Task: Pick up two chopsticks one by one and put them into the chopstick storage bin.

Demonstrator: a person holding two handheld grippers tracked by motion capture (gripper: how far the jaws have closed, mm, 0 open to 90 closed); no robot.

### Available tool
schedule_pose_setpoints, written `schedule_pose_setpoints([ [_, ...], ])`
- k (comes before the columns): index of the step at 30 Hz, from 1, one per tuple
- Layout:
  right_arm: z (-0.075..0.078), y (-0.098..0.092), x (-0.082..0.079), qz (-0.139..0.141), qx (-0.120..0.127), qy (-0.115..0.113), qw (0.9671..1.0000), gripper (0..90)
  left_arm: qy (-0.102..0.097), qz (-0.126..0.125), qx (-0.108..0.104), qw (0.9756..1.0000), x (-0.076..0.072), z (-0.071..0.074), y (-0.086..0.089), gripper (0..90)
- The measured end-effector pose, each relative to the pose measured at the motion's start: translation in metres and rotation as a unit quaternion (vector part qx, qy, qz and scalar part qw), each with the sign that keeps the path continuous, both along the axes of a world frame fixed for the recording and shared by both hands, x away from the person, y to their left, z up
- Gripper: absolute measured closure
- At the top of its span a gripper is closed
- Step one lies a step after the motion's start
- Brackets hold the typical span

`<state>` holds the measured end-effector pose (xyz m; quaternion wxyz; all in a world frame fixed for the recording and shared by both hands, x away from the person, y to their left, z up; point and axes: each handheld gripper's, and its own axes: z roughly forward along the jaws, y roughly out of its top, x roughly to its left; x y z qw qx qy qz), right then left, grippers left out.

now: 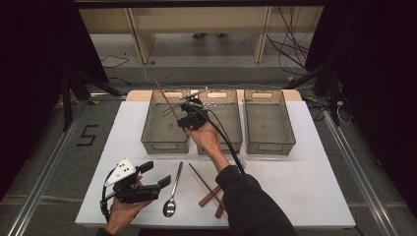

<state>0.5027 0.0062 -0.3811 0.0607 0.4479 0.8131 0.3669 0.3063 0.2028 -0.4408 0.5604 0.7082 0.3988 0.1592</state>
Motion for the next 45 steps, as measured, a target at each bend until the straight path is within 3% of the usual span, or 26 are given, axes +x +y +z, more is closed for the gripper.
schedule_pose_setpoints([
  [13, -0.013, 0.018, 0.010, -0.010, -0.008, 0.017, 0.9998, 85.2, -0.001, -0.002, -0.002, 1.0000, 0.000, 0.000, 0.000, 13.8],
  [26, -0.026, 0.020, 0.018, -0.027, -0.026, 0.035, 0.9987, 84.1, 0.000, -0.004, -0.004, 1.0000, 0.000, 0.000, 0.000, 13.8],
  [29, -0.027, 0.020, 0.019, -0.019, -0.016, 0.037, 0.9990, 68.0, 0.000, -0.003, -0.004, 1.0000, 0.000, 0.000, 0.000, 13.8],
  [33, -0.024, 0.018, 0.018, -0.010, -0.001, 0.042, 0.9991, 56.5, 0.000, -0.004, -0.004, 1.0000, 0.000, 0.000, 0.000, 13.8],
  [39, -0.008, 0.011, 0.006, 0.021, 0.009, 0.018, 0.9996, 42.4, 0.000, -0.003, -0.003, 1.0000, 0.000, 0.000, 0.000, 13.8],
  [45, 0.007, -0.006, -0.018, 0.061, 0.018, -0.002, 0.9980, 32.7, 0.002, -0.001, -0.005, 1.0000, 0.000, 0.000, 0.000, 13.8],
])
